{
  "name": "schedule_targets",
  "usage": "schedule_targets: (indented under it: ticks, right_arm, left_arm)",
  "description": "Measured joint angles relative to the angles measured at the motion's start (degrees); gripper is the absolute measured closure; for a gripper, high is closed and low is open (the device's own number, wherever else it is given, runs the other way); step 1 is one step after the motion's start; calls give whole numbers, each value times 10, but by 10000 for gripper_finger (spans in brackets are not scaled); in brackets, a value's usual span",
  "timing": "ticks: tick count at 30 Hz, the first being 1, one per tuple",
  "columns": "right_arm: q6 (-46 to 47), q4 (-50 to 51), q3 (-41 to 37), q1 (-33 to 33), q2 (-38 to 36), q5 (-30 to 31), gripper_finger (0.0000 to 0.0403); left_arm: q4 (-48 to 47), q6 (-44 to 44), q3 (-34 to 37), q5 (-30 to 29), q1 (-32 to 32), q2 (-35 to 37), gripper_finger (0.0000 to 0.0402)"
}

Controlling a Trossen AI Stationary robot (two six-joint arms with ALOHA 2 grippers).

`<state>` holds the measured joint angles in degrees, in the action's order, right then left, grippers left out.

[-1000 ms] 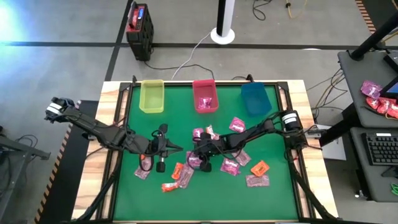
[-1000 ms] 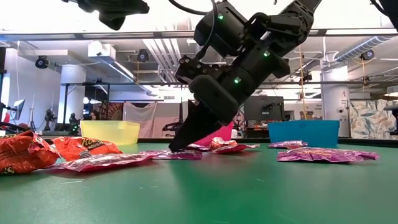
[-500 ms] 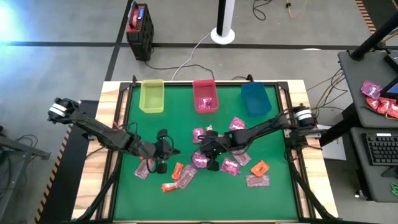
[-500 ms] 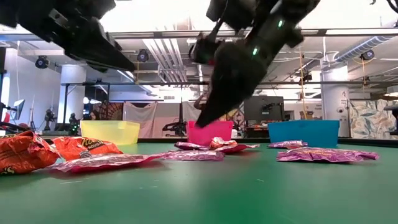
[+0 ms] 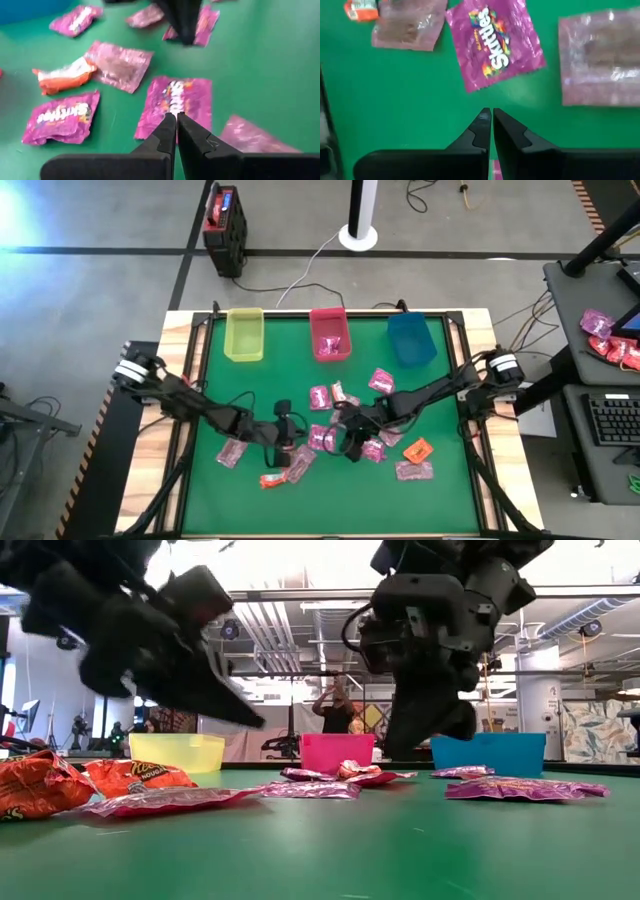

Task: Sort candy by brand, put in halloween buckets
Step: Put the violet candy into the pink bin

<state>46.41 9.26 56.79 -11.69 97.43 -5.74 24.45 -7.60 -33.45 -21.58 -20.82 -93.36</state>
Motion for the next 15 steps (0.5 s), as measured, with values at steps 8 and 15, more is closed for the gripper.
schedule_targets:
  ticks: [8,15]
  right_arm:
    - [95,-37,-1,-15,23,36,390]
    - [119,-58,0,-14,31,62,387]
  left_arm:
    - [-3,-4,-41,13,0,-78,402]
    - [-15,-22,-52,12,1,-112,402]
